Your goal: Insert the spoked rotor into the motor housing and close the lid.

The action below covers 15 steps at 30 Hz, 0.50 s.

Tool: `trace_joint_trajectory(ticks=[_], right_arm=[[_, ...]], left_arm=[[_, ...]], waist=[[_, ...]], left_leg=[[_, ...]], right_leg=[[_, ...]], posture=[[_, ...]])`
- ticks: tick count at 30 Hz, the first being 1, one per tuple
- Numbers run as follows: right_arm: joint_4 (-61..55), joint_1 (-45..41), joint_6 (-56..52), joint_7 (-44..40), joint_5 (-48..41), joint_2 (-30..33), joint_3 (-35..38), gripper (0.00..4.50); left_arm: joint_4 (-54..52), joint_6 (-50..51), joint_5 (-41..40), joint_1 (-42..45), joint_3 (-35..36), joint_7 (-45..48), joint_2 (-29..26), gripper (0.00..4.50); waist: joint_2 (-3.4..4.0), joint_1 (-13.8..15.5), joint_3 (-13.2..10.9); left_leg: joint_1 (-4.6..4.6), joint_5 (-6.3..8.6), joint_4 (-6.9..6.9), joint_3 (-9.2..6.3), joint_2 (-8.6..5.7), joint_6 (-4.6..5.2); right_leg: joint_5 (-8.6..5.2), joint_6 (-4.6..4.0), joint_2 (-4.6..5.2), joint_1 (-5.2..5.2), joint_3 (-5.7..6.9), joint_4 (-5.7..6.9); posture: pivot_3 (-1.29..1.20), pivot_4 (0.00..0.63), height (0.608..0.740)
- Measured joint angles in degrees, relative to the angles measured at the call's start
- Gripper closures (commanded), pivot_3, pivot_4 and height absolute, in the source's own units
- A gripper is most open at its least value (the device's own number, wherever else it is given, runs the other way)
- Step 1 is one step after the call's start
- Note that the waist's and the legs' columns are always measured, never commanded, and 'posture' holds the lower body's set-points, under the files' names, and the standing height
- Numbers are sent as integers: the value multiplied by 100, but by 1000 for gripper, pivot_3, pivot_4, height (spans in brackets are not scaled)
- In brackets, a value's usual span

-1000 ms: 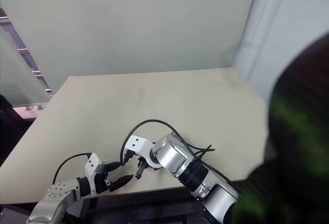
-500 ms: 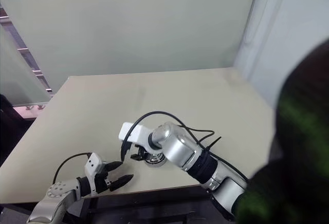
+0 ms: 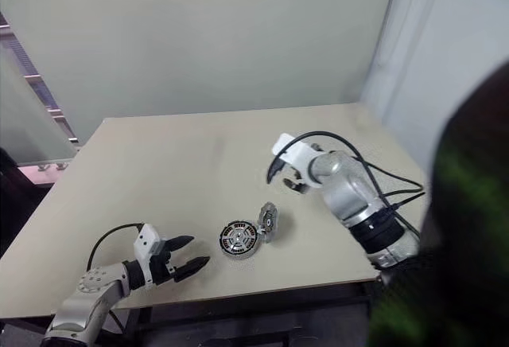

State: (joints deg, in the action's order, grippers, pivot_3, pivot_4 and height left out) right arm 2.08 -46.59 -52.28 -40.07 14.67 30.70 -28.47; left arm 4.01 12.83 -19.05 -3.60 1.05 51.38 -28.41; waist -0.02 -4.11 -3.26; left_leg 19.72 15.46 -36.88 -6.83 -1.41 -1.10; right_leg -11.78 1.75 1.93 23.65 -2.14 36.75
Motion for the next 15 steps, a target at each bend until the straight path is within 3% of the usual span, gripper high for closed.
trace_joint_trajectory(ticks=[3,5,14,15], right_arm=[[128,159,28,-137,93,216,-157,0],[138,449,29,-208,60,126,-223,0],[72,1225,100,25,-678,-1254,180,0],[51,1286,103,99,-751,-1414,316,0]], left_arm=[[3,3,-10,13,6,22,0,531],[3,13,-44,29,30,44,-1,1181],[3,35,-174,130,142,91,-56,4480],[3,39,-185,129,183,94,-65,4480]], waist=[[-1,2,1],[-3,1,0],[-1,9,-2],[-1,8,-2]], left_leg=[[-2,0,0,1,2,1],[-4,0,-1,1,3,1],[-3,-1,-8,-4,1,1],[-3,-1,-8,-6,1,1]], right_leg=[[-1,-1,-1,-3,0,0],[-1,-1,-3,-5,0,0],[1,1,-5,-10,-1,2],[1,1,-5,-10,-1,2]], posture=[[0,0,740],[0,0,740],[0,0,740],[0,0,740]])
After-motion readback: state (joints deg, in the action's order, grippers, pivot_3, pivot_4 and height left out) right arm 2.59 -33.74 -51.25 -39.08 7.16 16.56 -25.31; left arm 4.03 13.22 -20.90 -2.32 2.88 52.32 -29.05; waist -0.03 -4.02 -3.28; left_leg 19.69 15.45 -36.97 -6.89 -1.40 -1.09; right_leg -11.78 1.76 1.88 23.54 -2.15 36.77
